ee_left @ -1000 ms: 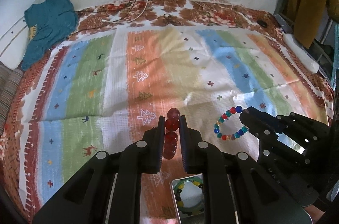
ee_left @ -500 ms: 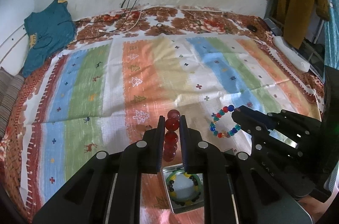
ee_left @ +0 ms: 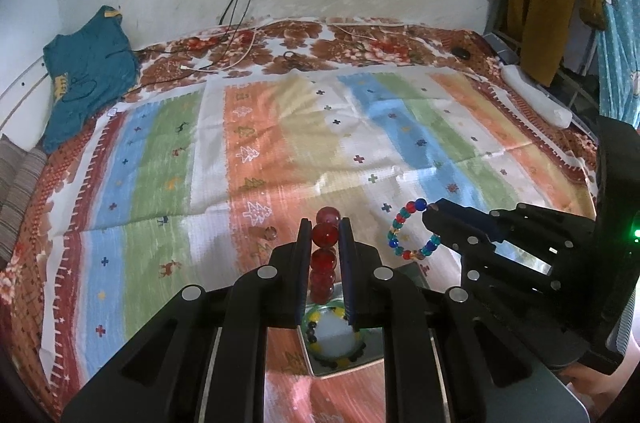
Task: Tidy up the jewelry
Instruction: 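Lift both bracelets and carry them over the metal tin, then open both tools to drop the bracelets into the tin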
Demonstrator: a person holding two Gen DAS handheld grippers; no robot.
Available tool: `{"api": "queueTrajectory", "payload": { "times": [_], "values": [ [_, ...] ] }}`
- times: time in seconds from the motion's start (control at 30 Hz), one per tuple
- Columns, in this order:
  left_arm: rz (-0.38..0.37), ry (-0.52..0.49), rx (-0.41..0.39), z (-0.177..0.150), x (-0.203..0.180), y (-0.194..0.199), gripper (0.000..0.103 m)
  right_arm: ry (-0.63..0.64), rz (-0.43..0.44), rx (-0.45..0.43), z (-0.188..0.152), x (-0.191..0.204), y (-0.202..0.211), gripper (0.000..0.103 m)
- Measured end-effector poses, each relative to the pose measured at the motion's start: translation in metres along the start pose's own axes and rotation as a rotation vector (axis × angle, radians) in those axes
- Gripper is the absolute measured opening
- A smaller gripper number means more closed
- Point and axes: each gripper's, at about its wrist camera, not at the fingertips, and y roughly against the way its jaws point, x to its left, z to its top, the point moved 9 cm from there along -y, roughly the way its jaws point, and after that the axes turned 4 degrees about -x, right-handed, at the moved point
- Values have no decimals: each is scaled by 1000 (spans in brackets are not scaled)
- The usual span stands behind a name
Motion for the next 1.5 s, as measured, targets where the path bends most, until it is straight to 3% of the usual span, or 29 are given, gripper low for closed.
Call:
{"api": "queueTrajectory", "payload": {
  "times": [0.87, 1.0, 1.27, 1.3, 1.37, 1.5],
  "values": [
    [-16, 33, -14, -20, -7, 27, 13, 22, 22, -8, -16, 20, 25, 10],
    [-23, 57, 19, -27, -6, 25, 14, 2, 41, 23, -21, 21, 25, 10],
    [7, 104, 27, -29, 9, 23, 14, -18, -4, 49, -23, 11, 21, 11],
    [11, 104, 27, -28, 10, 22, 14, -22, -6, 53, -24, 9, 20, 13],
    [19, 106, 30, -28, 12, 21, 16, -29, -9, 53, -23, 8, 19, 29],
    [45, 101, 36, -27, 17, 18, 23, -39, -9, 58, -21, 5, 15, 31]
  ]
}}
